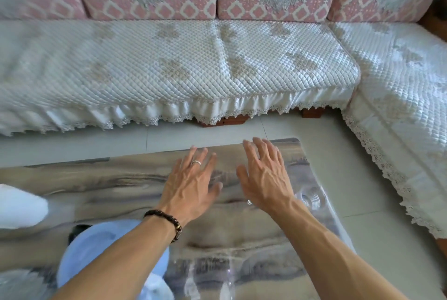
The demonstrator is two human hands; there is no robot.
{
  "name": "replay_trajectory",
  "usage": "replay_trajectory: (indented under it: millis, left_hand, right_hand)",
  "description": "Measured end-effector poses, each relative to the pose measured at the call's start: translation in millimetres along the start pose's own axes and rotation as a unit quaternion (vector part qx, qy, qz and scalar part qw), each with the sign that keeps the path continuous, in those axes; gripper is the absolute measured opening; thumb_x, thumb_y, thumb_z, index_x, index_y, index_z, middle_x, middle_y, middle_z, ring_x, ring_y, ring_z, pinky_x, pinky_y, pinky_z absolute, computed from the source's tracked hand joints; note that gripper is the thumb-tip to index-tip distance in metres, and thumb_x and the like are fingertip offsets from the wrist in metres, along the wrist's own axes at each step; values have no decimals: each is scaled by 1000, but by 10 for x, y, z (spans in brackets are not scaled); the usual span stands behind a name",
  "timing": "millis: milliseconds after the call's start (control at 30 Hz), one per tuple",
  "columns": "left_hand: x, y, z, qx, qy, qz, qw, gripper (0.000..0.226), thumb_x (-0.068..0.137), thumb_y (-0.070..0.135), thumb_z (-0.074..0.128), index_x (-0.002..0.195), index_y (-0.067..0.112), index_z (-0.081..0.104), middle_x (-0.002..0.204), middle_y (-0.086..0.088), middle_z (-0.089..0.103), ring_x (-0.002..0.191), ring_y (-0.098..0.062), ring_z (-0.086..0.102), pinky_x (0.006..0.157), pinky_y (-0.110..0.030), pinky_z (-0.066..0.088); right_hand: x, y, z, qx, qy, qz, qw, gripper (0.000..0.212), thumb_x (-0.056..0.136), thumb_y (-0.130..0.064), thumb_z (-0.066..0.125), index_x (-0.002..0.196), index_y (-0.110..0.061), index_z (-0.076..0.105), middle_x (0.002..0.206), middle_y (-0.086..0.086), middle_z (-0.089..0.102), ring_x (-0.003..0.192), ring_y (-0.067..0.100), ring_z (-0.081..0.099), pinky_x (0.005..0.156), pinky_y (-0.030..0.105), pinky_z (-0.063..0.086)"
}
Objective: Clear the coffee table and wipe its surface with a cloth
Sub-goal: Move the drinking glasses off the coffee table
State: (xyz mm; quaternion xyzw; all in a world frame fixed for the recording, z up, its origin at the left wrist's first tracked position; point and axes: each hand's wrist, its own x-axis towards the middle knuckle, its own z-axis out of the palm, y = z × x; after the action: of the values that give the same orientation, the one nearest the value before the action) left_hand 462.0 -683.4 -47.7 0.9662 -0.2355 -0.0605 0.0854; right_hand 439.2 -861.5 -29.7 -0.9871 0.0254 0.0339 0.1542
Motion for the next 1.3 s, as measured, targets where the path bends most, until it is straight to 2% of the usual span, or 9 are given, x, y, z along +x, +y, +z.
replay_trajectory:
  millis: [100, 233, 467, 600, 700, 867, 967, 1133, 1300]
  left_hand:
    - [-332, -542, -399, 2, 29, -50, 998, 65, 95, 55, 30, 150, 21, 21, 159, -6, 16, 147, -26, 0, 118, -48, 13]
    - [-840, -1343, -745, 44, 66, -79, 994, 70, 90, 56, 19, 143, 17, 39, 152, -9, 34, 146, -31, 12, 113, -56, 18]
    - [-1983, -2904, -623, 56, 61, -180, 980, 63, 88, 51, 33, 131, 11, 53, 140, -12, 51, 140, -34, 30, 106, -60, 32]
    - [-2465, -3708, -360, 44, 41, -230, 971, 61, 87, 50, 43, 134, 11, 48, 138, -13, 53, 139, -36, 31, 107, -59, 32]
    - [-2691, -4202, -166, 43, 27, -254, 966, 64, 89, 53, 35, 138, 13, 42, 145, -11, 45, 144, -32, 21, 110, -55, 28]
    - [-2881, -4814, 105, 33, 27, -268, 962, 71, 88, 51, 48, 144, 11, 33, 149, -12, 38, 142, -33, 24, 107, -57, 33]
    - [-2885, -5154, 215, 12, 36, -277, 960, 89, 77, 43, 70, 146, 14, 23, 149, -19, 34, 138, -40, 30, 101, -58, 40]
    - [-2644, -5609, 271, -31, 48, -311, 949, 93, 80, 38, 70, 151, 32, 11, 155, -20, 13, 140, -43, 19, 109, -53, 32]
    - [-2390, -5873, 241, -90, 9, -313, 945, 74, 84, 26, 68, 145, 37, 26, 138, -16, 34, 121, -30, 44, 86, -39, 53]
  right_hand:
    - [74, -727, -94, 5, 10, -68, 998, 57, 99, -42, 35, 149, -15, 29, 158, 14, 26, 147, 33, 18, 120, 48, 17]
    - [149, -1691, -58, 10, 10, -130, 991, 58, 98, -46, 28, 147, -15, 32, 156, 15, 28, 145, 33, 22, 118, 45, 20]
    - [202, -3332, 683, 10, -39, -214, 976, 53, 100, -36, 42, 147, -15, 30, 155, 12, 28, 141, 30, 26, 114, 40, 24]
    - [235, -4162, 1322, -4, -84, -239, 967, 55, 98, -36, 45, 148, -16, 29, 155, 10, 26, 139, 30, 27, 112, 40, 26]
    - [314, -4666, 1778, -18, -126, -233, 964, 59, 96, -41, 49, 147, -22, 26, 154, 8, 23, 136, 32, 29, 108, 43, 32]
    - [442, -5181, 2366, -47, -198, -154, 967, 73, 89, -46, 60, 148, -35, 18, 154, 8, 12, 128, 39, 34, 98, 48, 44]
    - [564, -5372, 2568, -83, -191, -150, 967, 54, 92, -22, 55, 142, -28, 35, 145, 10, 26, 122, 36, 39, 88, 40, 47]
    - [766, -5564, 2634, -87, -158, -187, 966, 47, 90, -27, 57, 135, -25, 42, 134, 8, 35, 117, 32, 44, 81, 41, 48]
    - [901, -5602, 2628, -102, -136, -194, 966, 48, 92, -25, 57, 137, -25, 41, 133, 7, 36, 114, 30, 45, 77, 39, 47]
